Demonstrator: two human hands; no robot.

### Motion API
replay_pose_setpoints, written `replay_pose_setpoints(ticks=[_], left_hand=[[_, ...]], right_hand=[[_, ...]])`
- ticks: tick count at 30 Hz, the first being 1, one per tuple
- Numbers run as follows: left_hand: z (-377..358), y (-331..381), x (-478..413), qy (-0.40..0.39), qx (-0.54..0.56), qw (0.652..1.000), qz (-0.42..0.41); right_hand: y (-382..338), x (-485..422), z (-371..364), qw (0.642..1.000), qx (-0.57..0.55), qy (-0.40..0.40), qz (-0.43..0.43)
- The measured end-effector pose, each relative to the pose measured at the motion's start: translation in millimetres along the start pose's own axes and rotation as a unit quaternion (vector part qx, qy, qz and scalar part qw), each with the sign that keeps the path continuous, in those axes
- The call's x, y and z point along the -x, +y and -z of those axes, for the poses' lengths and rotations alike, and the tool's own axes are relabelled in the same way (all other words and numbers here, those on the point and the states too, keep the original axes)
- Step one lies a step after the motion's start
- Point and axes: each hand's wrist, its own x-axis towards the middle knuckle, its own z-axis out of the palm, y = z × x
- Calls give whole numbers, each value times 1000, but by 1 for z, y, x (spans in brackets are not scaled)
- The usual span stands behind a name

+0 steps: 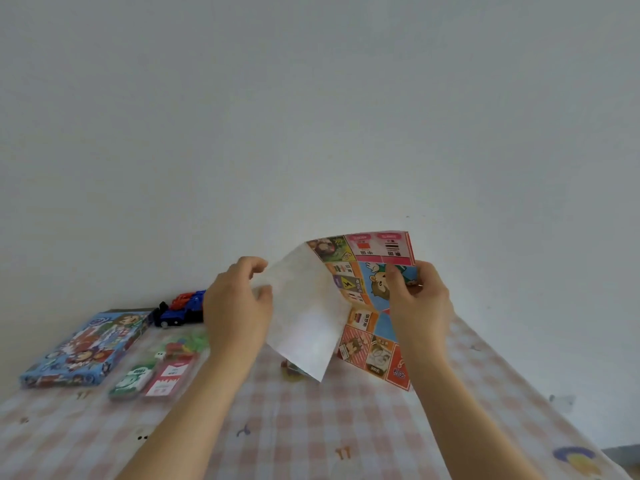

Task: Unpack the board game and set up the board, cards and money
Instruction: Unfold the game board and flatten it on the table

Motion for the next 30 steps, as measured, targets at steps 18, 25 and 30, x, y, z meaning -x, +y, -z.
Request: replay_pose_setpoints(ticks=[18, 25, 30], left_hand=[[-5, 41, 2, -64, 42, 989, -127], [-13, 37, 6, -73, 13, 976, -204], [-14, 36, 7, -66, -20, 970, -231]], right_hand=[[-2, 2, 15, 990, -60, 123, -39], [-13, 10, 5, 994, -79, -75, -29], [-14, 17, -6, 985, -54, -163, -26]])
